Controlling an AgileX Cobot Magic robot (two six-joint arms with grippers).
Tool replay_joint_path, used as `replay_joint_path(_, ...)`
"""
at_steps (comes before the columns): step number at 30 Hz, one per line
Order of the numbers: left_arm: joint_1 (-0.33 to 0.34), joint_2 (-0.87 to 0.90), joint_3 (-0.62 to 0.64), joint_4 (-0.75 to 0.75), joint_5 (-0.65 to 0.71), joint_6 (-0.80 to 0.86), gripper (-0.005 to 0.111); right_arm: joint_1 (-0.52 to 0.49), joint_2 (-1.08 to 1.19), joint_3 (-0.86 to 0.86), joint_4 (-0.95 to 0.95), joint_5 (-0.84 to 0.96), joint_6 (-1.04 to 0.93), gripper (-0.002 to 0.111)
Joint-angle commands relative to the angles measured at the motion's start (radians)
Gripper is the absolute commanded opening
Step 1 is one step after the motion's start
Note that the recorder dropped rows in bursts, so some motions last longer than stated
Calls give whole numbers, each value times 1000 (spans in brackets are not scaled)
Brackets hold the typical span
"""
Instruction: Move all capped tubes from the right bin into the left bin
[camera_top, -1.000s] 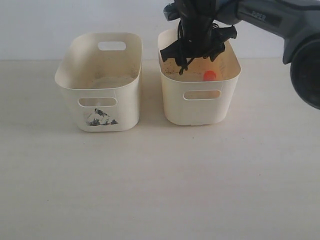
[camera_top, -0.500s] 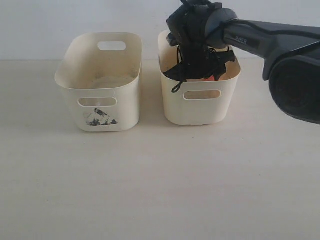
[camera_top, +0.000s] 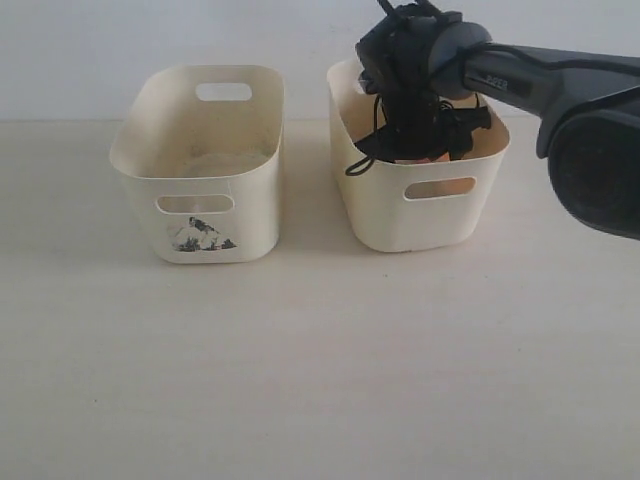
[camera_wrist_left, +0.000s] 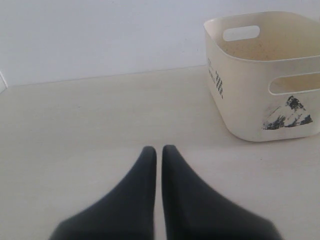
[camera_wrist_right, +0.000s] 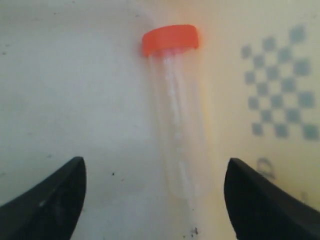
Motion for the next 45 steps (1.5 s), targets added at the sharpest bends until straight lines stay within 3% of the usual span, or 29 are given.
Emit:
replay_joint_path(1,1,-2,-4,-7,-15,-12,4,-9,13,-2,28,-3,-11,71)
replay_joint_path(9,1,-2,-4,-7,-15,-12,4,-9,47,-2,39,-15,-23,69)
replay_joint_path(20,1,-2,-4,-7,-15,-12,4,-9,83,-2,56,-13,-81,37)
replay_joint_path(23,1,-2,-4,-7,-15,-12,4,-7,76,-2,-27,6,-82,39)
replay_joint_path(26,1,-2,-4,-7,-15,-12,4,-2,27,-2,-75,8,-124,56)
replay_joint_path(28,1,-2,-4,-7,-15,-12,4,-2,0,-2,-112,-10,-127,59)
replay_joint_path(38,1,-2,-4,-7,-15,-12,4,-17,-22,-2,-153,-284,-108,59)
replay_joint_path(45,1,-2,-4,-7,-15,-12,4,-41,9,-2,-160,-294,-83,59)
